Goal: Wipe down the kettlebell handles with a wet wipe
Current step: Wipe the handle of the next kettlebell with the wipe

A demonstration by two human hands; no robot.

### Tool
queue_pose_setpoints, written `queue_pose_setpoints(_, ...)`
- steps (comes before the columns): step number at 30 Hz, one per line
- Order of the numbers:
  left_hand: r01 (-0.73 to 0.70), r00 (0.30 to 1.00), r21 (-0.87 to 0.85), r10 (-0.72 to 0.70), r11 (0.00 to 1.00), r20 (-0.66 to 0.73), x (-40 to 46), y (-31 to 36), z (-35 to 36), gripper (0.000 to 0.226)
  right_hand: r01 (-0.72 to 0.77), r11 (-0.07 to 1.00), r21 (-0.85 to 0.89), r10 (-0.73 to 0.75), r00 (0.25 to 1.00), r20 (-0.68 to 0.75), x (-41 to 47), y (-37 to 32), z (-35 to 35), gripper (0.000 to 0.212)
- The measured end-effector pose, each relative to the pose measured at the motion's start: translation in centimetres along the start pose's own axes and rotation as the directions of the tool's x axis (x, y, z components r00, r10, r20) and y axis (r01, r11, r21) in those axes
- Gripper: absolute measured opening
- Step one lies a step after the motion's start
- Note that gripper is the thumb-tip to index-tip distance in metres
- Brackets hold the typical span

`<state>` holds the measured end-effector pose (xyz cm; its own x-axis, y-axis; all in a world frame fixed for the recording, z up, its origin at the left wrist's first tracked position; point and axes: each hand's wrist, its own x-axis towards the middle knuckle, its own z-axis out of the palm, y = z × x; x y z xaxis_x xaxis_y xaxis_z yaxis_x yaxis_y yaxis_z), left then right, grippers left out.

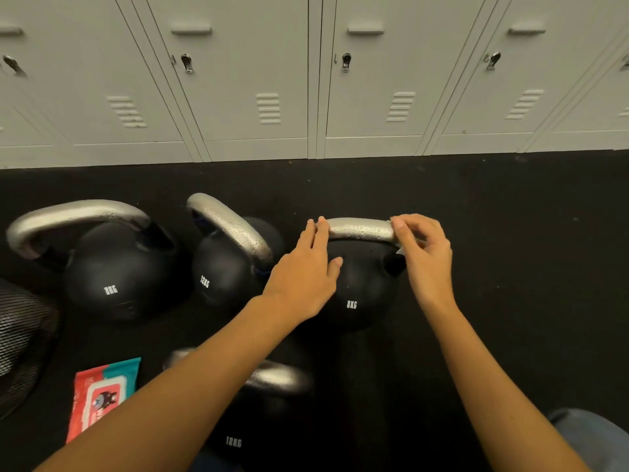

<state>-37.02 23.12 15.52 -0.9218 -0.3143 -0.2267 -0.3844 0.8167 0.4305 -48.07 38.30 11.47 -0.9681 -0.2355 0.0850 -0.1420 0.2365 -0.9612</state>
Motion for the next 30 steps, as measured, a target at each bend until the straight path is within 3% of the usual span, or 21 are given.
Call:
queue_pose_setpoints(5, 0.002, 0.996, 0.041, 0.002, 0.999, -0.089, 0.0, 0.5, 0.8, 0.068, 0.035, 0.999, 0.026, -0.037, 0.998, 0.06, -1.0, 0.4, 0.8, 0.029)
queue_pose_setpoints(8, -0.013, 0.994, 0.04, 0.018, 0.999, -0.111, 0.1, 0.3, 1.1, 0.069, -0.059, 0.99, 0.131, 0.062, 0.998, -0.018, -1.8, 1.5, 0.1, 0.036)
queue_pose_setpoints(12, -0.03, 0.992, 0.043, 0.035, 0.999, -0.123, 0.2, 0.0, 1.4, 0.069, -0.056, 0.993, 0.104, 0.068, 0.99, -0.125, -1.9, 1.7, 0.5, 0.029)
queue_pose_setpoints(19, -0.036, 0.992, 0.046, 0.042, 0.998, -0.122, 0.2, 0.1, 1.2, 0.069, 0.149, 0.971, -0.186, -0.155, 0.988, -0.015, -1.8, 1.2, 1.2, 0.03)
queue_pose_setpoints(21, -0.045, 0.991, 0.047, 0.05, 0.998, -0.124, 0.2, 0.0, 1.1, 0.069, 0.12, 0.978, -0.172, -0.122, 0.993, -0.002, -1.7, 1.6, 0.7, 0.028)
queue_pose_setpoints(24, -0.049, 0.991, 0.035, 0.053, 0.998, -0.125, 0.2, -0.2, 1.1, 0.069, -0.094, 0.995, 0.017, 0.093, 0.995, 0.047, -0.4, 1.4, 0.4, 0.03)
queue_pose_setpoints(27, -0.05, 0.991, 0.017, 0.052, 0.999, -0.124, 0.3, -0.4, 0.9, 0.069, -0.153, 0.968, -0.199, 0.177, 0.978, 0.108, 1.5, -0.7, 0.8, 0.042)
queue_pose_setpoints(30, -0.052, 0.99, 0.012, 0.053, 0.999, -0.128, 0.3, -0.4, 0.8, 0.069, 0.135, 0.858, -0.495, -0.051, 0.983, 0.179, 1.6, -2.0, 1.9, 0.042)
